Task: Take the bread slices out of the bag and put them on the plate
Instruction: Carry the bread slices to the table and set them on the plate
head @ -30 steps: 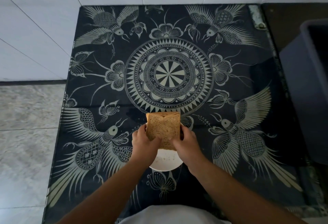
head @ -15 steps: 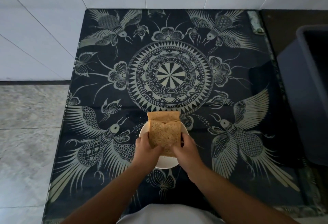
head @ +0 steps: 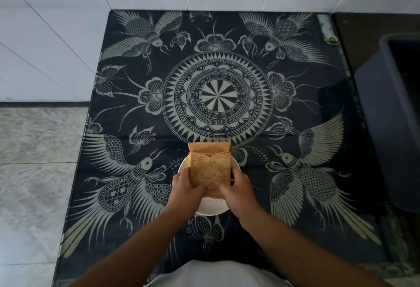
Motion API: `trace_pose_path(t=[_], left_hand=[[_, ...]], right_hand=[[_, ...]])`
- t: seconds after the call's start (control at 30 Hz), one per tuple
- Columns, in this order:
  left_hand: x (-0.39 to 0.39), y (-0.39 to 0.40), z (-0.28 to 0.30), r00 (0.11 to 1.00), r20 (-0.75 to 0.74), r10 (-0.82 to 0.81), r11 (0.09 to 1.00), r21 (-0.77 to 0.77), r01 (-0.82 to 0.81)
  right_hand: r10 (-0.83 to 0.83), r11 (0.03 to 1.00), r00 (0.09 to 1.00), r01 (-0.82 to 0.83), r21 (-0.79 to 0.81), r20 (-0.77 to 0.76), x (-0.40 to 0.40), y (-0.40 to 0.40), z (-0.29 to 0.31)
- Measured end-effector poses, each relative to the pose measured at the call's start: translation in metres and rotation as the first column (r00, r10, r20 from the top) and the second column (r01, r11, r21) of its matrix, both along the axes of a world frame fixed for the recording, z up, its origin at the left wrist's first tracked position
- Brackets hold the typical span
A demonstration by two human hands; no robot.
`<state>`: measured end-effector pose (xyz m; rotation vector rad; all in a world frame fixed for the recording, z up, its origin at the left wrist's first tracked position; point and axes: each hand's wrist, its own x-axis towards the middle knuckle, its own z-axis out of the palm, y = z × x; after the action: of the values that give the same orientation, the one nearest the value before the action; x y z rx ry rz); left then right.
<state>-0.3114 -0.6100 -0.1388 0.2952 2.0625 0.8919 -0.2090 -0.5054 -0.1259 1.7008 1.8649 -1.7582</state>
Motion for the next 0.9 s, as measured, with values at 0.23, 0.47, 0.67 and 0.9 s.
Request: trace_pose_path(t=[0.23,0.47,0.67,0.9], left_hand=[[0.005,-0.005,0.005,0.999,-0.034,0.009,1.0,-0.007,-0.009],[0.01,-0.003,0.014,1.0,-0.009,0.015,0.999,0.035,-0.014],[0.025,-0.023,0.017,1.0,0.004,0.0,0.999,0.044,-0.001],[0.032,-0.038,0.013,0.999,0.001,-0.052,0.998,0.039,0.052]], right_hand=[[-0.084,0.995,0.996,0.086,0.055,-0.028,0.002,-0.005,0.002],[-0.047,0.994,0.995,0.055,0.094,-0.084,0.002,-0.011,0.01],[-0.026,0.992,0.995,0.037,0.119,-0.096,0.021,-0.028,0.01],[0.012,0.993,0.998,-0.005,0.121,-0.06,0.035,-0.039,0.005]])
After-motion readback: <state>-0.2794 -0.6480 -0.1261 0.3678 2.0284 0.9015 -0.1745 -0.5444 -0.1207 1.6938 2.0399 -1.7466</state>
